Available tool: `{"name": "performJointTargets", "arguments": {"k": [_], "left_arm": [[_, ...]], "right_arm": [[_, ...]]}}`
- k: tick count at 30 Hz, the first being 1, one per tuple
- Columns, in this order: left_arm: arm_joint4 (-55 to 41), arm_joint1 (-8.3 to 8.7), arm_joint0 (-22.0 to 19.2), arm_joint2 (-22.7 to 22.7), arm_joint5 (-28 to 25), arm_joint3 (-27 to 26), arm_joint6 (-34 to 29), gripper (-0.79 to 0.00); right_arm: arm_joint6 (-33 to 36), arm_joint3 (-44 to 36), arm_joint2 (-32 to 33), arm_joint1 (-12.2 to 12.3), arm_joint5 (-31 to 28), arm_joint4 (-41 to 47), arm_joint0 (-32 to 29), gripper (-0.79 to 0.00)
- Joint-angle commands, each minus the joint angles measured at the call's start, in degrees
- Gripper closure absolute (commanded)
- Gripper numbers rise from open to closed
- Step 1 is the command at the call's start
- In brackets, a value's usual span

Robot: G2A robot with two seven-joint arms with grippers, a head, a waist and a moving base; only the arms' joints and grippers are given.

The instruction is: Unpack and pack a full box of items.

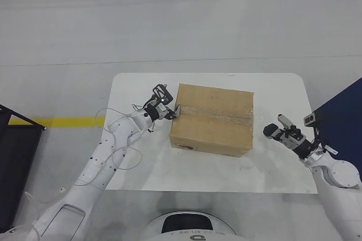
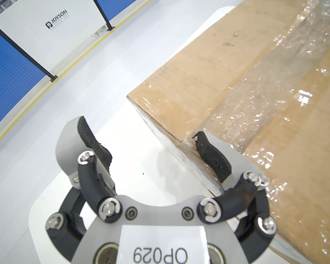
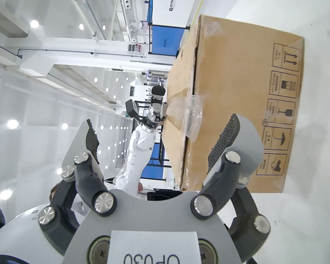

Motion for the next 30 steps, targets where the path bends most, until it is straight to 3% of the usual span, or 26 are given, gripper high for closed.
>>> {"name": "performJointTargets", "arguments": {"k": [1, 5, 8, 11, 12, 13, 30], "left_arm": [[0.0, 0.00, 0.0, 0.0, 0.0, 0.0, 0.0, -0.785], [0.0, 0.00, 0.0, 0.0, 0.0, 0.0, 0.0, -0.785], [0.0, 0.00, 0.0, 0.0, 0.0, 0.0, 0.0, -0.785], [0.0, 0.00, 0.0, 0.0, 0.0, 0.0, 0.0, -0.785], [0.0, 0.00, 0.0, 0.0, 0.0, 0.0, 0.0, -0.785], [0.0, 0.00, 0.0, 0.0, 0.0, 0.0, 0.0, -0.785], [0.0, 0.00, 0.0, 0.0, 0.0, 0.0, 0.0, -0.785]], "right_arm": [[0.6, 0.3, -0.5, -0.1, 0.5, -0.1, 0.9, -0.668], [1.4, 1.2, -1.4, -0.3, 1.5, -0.4, 2.4, -0.385], [2.5, 2.0, -2.1, -0.3, 3.1, -0.7, 3.4, -0.320], [3.5, 2.8, -2.5, -0.4, 3.8, -0.8, 4.2, -0.175], [3.7, 3.2, -2.6, -0.4, 4.1, -0.9, 4.3, -0.062], [3.7, 3.4, -2.6, -0.4, 4.3, -0.9, 4.5, 0.000], [1.5, 3.9, -1.7, -0.8, 6.8, -2.3, 3.6, 0.000]]}}
